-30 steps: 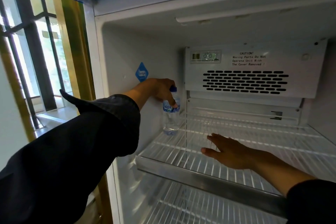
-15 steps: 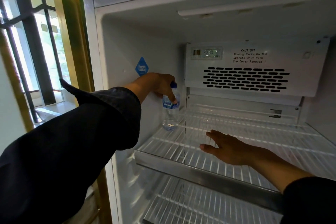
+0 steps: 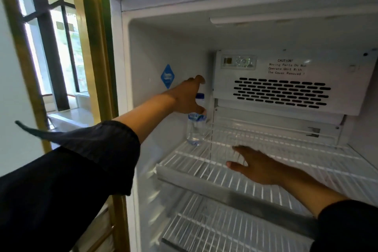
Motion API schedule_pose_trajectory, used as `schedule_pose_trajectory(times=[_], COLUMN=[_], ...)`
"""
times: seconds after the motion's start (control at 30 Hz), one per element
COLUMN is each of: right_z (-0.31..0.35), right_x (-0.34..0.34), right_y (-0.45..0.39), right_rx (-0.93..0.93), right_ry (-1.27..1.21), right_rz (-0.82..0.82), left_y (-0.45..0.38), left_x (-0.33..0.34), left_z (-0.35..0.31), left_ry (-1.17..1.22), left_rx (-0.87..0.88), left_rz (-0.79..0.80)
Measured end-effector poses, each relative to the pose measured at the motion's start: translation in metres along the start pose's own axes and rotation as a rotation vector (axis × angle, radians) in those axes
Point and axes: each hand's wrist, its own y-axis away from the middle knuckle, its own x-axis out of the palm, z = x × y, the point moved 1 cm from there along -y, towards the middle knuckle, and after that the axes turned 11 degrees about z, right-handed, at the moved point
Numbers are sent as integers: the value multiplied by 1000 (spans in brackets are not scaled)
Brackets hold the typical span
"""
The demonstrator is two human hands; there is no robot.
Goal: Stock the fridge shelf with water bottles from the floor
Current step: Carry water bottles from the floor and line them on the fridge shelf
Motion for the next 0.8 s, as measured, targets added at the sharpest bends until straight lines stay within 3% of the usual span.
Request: schedule_pose_trajectory(times=[0.13, 0.37, 0.5, 0.8], right_z=[32, 121, 173, 275], right_x=[-14, -13, 28, 159], right_y=[15, 54, 68, 89], right_rx=[-134, -276, -246, -133], right_ry=[63, 88, 88, -58], right_rz=[-214, -416, -416, -317], left_y=[59, 163, 234, 383], left_x=[26, 47, 58, 100], left_z=[-5, 16, 60, 191], left_ry=[-13, 61, 35, 105], left_rx=[70, 197, 202, -44], left_rz=[-26, -58, 11, 170])
